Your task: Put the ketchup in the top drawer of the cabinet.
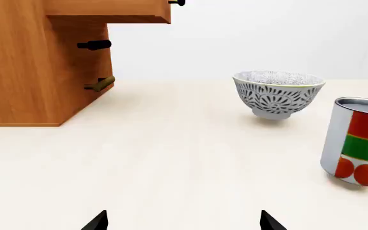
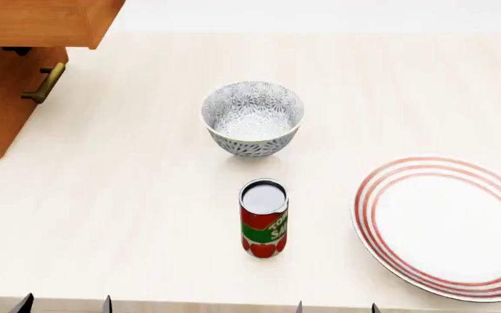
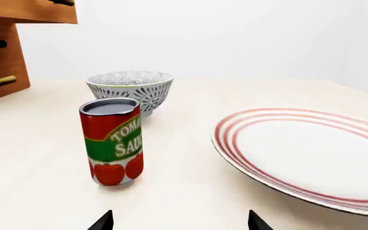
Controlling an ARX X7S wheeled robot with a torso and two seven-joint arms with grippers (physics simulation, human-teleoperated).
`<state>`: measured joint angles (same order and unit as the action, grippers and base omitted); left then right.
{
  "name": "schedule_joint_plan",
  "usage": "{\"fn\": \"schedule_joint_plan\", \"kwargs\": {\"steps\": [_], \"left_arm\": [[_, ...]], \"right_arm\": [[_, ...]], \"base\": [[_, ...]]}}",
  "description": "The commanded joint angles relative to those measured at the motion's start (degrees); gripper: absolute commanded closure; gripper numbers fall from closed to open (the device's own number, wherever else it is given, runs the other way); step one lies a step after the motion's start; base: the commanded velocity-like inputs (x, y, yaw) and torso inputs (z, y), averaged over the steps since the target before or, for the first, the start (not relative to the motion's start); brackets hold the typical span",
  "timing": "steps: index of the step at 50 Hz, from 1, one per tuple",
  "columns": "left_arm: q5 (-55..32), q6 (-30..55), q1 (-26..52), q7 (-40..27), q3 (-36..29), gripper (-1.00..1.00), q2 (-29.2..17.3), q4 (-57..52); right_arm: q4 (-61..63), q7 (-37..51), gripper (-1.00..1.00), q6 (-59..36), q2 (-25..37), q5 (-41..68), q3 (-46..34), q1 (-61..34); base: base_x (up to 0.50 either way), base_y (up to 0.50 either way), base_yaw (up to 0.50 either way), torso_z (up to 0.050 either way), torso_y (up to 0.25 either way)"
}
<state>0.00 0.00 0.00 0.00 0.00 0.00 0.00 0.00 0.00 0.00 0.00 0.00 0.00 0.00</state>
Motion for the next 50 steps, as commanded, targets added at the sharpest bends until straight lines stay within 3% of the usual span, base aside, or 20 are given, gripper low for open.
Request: {"fn": "schedule_joint_plan", "kwargs": {"steps": [1,29,39,50], "left_arm": [[-1.1,-0.3,0.1,-1.4,-1.4,-1.00,-1.1,0.4],[-4.8,18.3,1.6,-4.2,-1.5,-1.00,-6.6,-29.3],[-5.3,19.5,2.3,-5.3,-1.7,-1.00,-7.2,-30.6],[-6.0,19.3,3.4,-5.9,-2.3,-1.00,-7.6,-28.6]], "right_arm": [[-0.5,1.3,-1.00,0.4,1.0,1.0,-1.3,-0.1],[31.7,5.3,-1.00,-20.3,6.4,3.1,-2.4,-3.1],[31.9,5.8,-1.00,-20.5,6.9,4.7,-2.1,-3.6],[28.5,6.0,-1.00,-18.5,7.1,6.2,-2.2,-3.9]], "base": [[0.00,0.00,0.00,0.000,0.000],[0.00,0.00,0.00,0.000,0.000],[0.01,0.00,0.00,0.000,0.000],[0.38,0.00,0.00,0.000,0.000]]}}
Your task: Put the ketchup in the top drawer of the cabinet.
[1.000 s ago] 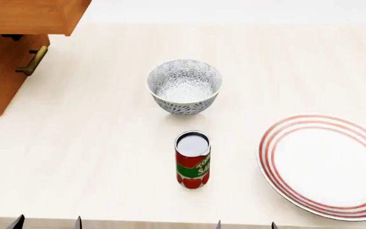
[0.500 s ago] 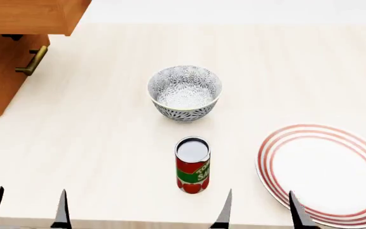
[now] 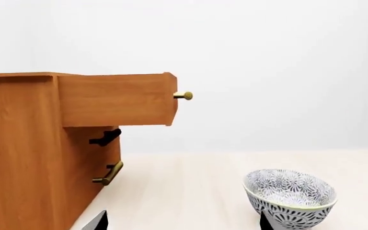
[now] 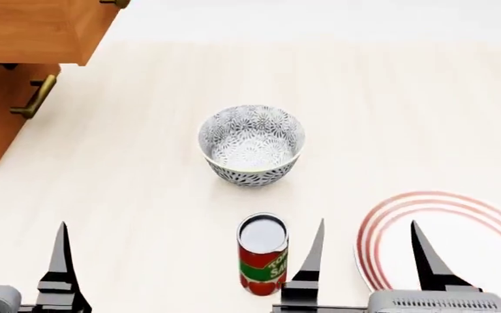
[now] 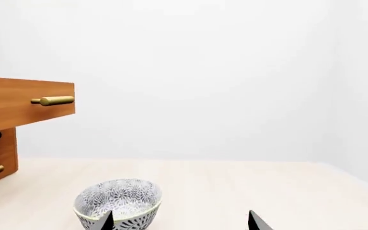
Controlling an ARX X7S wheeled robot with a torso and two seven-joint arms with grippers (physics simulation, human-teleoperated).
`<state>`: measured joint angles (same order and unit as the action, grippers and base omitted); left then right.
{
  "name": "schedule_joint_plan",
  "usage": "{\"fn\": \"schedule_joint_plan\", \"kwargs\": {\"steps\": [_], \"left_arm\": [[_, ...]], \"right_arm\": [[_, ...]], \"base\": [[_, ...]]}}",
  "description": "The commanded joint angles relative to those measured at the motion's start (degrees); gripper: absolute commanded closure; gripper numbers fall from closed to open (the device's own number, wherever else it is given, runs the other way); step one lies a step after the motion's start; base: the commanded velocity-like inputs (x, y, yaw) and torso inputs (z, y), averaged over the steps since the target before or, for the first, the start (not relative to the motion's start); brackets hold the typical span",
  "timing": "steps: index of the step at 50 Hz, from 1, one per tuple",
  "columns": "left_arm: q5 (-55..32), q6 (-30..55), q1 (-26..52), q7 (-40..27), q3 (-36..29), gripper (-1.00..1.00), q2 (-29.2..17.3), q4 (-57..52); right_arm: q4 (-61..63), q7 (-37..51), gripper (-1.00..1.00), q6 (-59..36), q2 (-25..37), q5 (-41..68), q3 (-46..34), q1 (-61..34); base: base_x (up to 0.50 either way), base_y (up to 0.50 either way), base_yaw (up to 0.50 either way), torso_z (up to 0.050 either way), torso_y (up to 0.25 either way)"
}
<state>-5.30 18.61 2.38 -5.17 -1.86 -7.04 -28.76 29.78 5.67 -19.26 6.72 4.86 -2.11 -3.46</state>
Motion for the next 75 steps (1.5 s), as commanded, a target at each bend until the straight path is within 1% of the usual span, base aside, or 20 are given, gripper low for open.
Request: {"fn": "schedule_joint_plan", "kwargs": {"steps": [1,3,7,15,18,20,23,24,27,34,36,38,42,49,52,54,60,67,74,75], "left_arm": [[-0.6,0.8,1.0,-0.8,-0.5,-1.00,-0.7,0.2],[-0.6,0.9,1.0,-1.0,-0.5,-1.00,-0.8,0.0],[-0.8,0.7,0.7,-1.2,-0.5,-1.00,-1.1,0.0],[-1.1,0.3,0.6,-1.7,-0.7,-1.00,-1.4,0.4],[-1.3,0.2,0.6,-1.9,-0.8,-1.00,-1.5,0.5],[-1.4,0.2,0.6,-2.0,-0.8,-1.00,-1.6,0.6],[-1.6,0.3,0.7,-2.2,-0.7,-1.00,-1.8,0.6],[-1.7,0.3,0.7,-2.2,-0.7,-1.00,-1.8,0.6],[-1.9,0.2,0.8,-2.4,-0.7,-1.00,-1.9,0.7],[-3.0,0.8,1.0,-2.6,-0.6,-1.00,-1.9,0.7],[-3.0,0.7,1.0,-2.7,-0.7,-1.00,-2.0,1.0],[-3.0,0.6,1.0,-2.8,-0.8,-1.00,-2.0,1.0],[-3.1,0.6,1.0,-3.0,-1.0,-1.00,-2.2,1.4],[-3.2,0.3,1.0,-3.3,-1.2,-1.00,-2.4,1.6],[-3.3,0.2,1.0,-3.4,-1.3,-1.00,-2.5,1.8],[-3.4,0.1,1.0,-3.4,-1.4,-1.00,-2.6,1.9],[-3.5,0.0,1.0,-3.7,-1.6,-1.00,-2.9,2.0],[-3.8,0.2,1.0,-3.9,-1.8,-1.00,-3.1,1.8],[-4.1,0.2,1.1,-4.1,-2.0,-1.00,-3.3,2.0],[-4.1,0.1,1.1,-4.1,-2.0,-1.00,-3.3,2.1]], "right_arm": [[-0.4,0.5,-1.00,-0.5,0.5,1.5,-0.1,-0.8],[0.6,0.8,-1.00,-2.0,0.6,1.8,-0.3,-1.3],[-1.4,0.7,-1.00,0.7,0.7,1.7,-0.7,-0.6],[1.1,1.3,-1.00,-2.3,1.4,2.5,-0.9,-1.2],[-1.2,1.1,-1.00,0.8,1.4,2.3,-1.2,-0.3],[0.8,1.5,-1.00,-2.4,1.6,2.9,-1.1,-1.4],[-1.2,1.3,-1.00,0.5,1.6,2.6,-1.5,-0.5],[0.6,1.7,-1.00,-2.3,1.7,2.9,-1.4,-1.5],[0.9,1.9,-1.00,-2.4,1.9,2.9,-1.6,-1.5],[-1.7,1.8,-1.00,1.7,2.0,2.9,-1.9,-0.4],[0.1,2.2,-1.00,-1.1,2.3,3.2,-1.8,-1.4],[-1.6,2.1,-1.00,1.2,2.2,3.1,-2.0,-0.5],[0.3,2.6,-1.00,-1.6,2.6,3.5,-2.0,-1.4],[-0.1,2.8,-1.00,-1.4,2.9,3.7,-2.3,-1.5],[-2.4,2.7,-1.00,1.8,2.8,3.2,-2.7,-0.6],[-0.3,3.1,-1.00,-1.3,3.0,3.7,-2.5,-1.5],[0.0,3.4,-1.00,-1.7,3.3,3.8,-2.8,-1.6],[-1.6,3.6,-1.00,0.7,3.4,3.6,-3.1,-0.8],[-0.5,4.0,-1.00,-1.4,3.7,4.2,-3.2,-1.6],[-1.9,3.8,-1.00,0.6,3.6,3.9,-3.3,-1.0]], "base": [[0.43,0.00,0.00,0.000,0.000],[0.42,0.00,0.00,0.000,0.000],[0.43,0.00,0.00,0.000,0.000],[0.43,0.00,0.00,0.000,0.000],[0.43,0.00,0.00,0.000,0.000],[0.43,0.00,0.00,0.000,0.000],[0.43,0.00,0.00,0.000,0.000],[0.43,0.00,0.00,0.000,0.000],[0.43,0.00,0.00,0.000,0.000],[0.07,0.00,0.00,0.000,0.000],[0.00,0.44,0.00,0.000,0.000],[0.00,0.50,0.00,0.000,0.000],[0.00,0.50,0.00,0.000,0.000],[0.00,0.50,0.00,0.000,0.000],[0.00,0.50,0.00,0.000,0.000],[0.00,0.50,0.00,0.000,0.000],[0.00,0.50,0.00,0.000,0.000],[0.00,0.50,0.00,0.000,0.000],[0.00,0.50,0.00,0.000,0.000],[0.00,0.50,0.00,0.000,0.000]]}}
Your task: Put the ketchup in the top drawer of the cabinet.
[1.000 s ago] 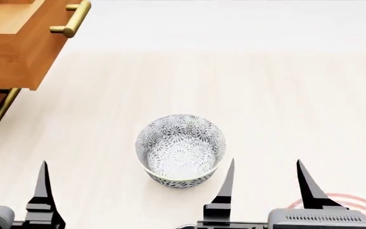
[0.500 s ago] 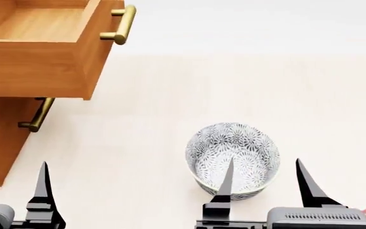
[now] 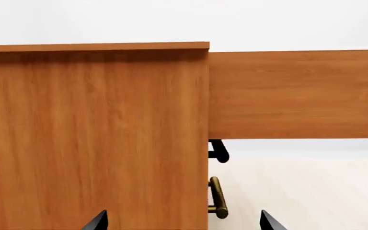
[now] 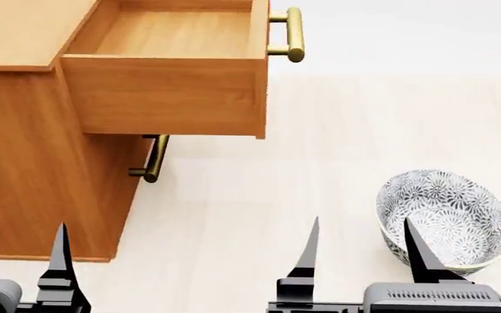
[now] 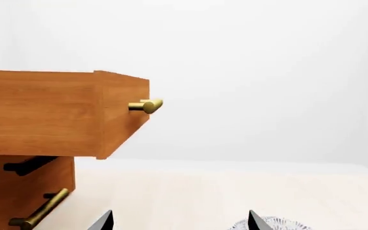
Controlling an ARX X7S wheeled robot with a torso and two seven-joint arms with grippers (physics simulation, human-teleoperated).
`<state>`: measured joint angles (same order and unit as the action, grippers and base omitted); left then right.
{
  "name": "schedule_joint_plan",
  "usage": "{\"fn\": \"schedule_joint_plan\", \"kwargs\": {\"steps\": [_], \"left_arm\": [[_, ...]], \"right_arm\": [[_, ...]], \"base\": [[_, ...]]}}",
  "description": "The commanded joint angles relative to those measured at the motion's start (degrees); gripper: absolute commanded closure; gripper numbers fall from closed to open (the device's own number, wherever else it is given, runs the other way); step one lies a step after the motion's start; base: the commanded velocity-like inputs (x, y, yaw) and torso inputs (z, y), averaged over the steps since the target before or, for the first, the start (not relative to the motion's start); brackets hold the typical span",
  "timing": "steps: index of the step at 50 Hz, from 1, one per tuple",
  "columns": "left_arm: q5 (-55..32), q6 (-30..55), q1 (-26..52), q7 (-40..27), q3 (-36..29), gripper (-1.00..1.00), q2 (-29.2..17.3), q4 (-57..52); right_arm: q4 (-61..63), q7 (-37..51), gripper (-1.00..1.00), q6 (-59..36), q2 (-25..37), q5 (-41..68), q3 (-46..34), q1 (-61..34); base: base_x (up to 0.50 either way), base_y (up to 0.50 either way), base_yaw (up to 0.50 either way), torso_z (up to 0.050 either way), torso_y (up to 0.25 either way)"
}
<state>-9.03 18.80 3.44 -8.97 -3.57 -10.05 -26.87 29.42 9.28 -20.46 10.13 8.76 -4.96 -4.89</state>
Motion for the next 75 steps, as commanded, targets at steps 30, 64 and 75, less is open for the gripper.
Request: {"fn": "schedule_joint_plan", "kwargs": {"steps": [30,64,75], "left_arm": [[-1.9,-0.7,0.1,-2.1,-1.4,-1.00,-1.9,0.6],[-2.4,-3.5,0.4,-3.8,-2.4,-1.00,-2.9,3.2],[-2.0,-4.0,0.5,-4.6,-2.7,-1.00,-3.2,3.7]], "right_arm": [[-2.8,0.7,-1.00,5.1,1.5,3.0,-1.1,1.0],[3.7,-0.3,-1.00,3.8,11.4,11.0,9.8,8.2],[4.3,-0.3,-1.00,3.2,14.6,13.5,16.3,10.5]], "base": [[0.09,0.04,0.00,0.000,0.000],[0.02,0.00,0.00,0.000,0.000],[0.00,0.00,0.00,0.000,0.000]]}}
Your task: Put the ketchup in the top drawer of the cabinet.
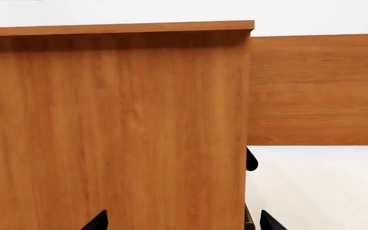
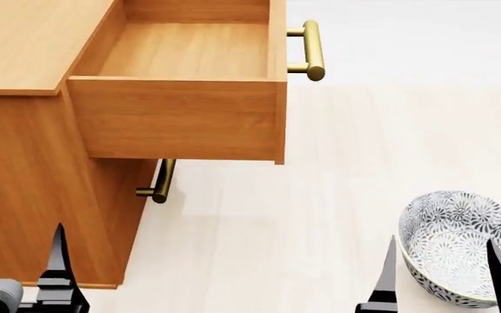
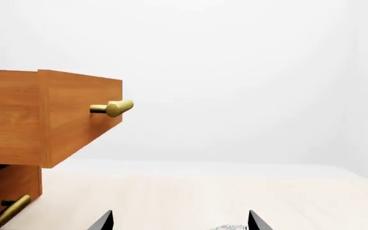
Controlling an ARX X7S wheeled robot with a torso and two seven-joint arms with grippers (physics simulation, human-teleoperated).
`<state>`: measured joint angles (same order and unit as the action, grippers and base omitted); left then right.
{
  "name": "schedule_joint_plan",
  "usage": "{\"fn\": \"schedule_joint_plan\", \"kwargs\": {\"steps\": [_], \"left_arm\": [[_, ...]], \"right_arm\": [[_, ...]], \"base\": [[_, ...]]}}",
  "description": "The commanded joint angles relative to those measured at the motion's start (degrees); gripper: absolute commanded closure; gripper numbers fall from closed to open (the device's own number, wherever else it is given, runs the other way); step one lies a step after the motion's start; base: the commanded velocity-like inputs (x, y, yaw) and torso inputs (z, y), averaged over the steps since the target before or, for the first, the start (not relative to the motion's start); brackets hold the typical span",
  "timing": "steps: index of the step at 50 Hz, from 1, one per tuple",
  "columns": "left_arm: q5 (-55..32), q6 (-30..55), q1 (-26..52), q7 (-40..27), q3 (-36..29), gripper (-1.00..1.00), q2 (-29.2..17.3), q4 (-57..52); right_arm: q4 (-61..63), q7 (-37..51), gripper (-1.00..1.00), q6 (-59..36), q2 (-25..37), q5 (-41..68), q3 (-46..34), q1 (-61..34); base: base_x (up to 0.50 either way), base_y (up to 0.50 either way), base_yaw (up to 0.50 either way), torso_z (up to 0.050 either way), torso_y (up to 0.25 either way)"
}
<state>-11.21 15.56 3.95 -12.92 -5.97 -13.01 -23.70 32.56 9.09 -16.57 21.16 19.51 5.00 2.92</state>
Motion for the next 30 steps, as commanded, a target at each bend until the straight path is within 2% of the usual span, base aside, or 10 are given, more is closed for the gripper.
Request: {"fn": "schedule_joint_plan", "kwargs": {"steps": [1,9,23,30], "left_arm": [[0.2,-0.9,0.0,-0.7,-0.3,-1.00,-0.2,0.6],[0.4,-0.9,0.3,-1.2,-0.7,-1.00,-0.2,1.0],[1.4,-0.7,0.3,-2.5,-1.9,-1.00,0.0,1.3],[1.4,-0.8,0.2,-2.9,-1.8,-1.00,-0.2,1.5]], "right_arm": [[1.1,0.1,-1.00,-0.7,3.7,2.5,6.7,2.8],[-0.6,-1.4,-1.00,0.6,5.7,4.0,10.7,4.3],[-6.6,-15.2,-1.00,7.5,10.2,10.9,14.7,7.7],[-6.6,-18.2,-1.00,8.6,11.1,13.3,17.5,11.9]], "base": [[0.00,0.00,0.00,0.000,0.000],[0.00,0.00,0.00,0.000,0.000],[0.00,0.00,0.00,0.000,0.000],[0.00,0.00,0.00,0.000,0.000]]}}
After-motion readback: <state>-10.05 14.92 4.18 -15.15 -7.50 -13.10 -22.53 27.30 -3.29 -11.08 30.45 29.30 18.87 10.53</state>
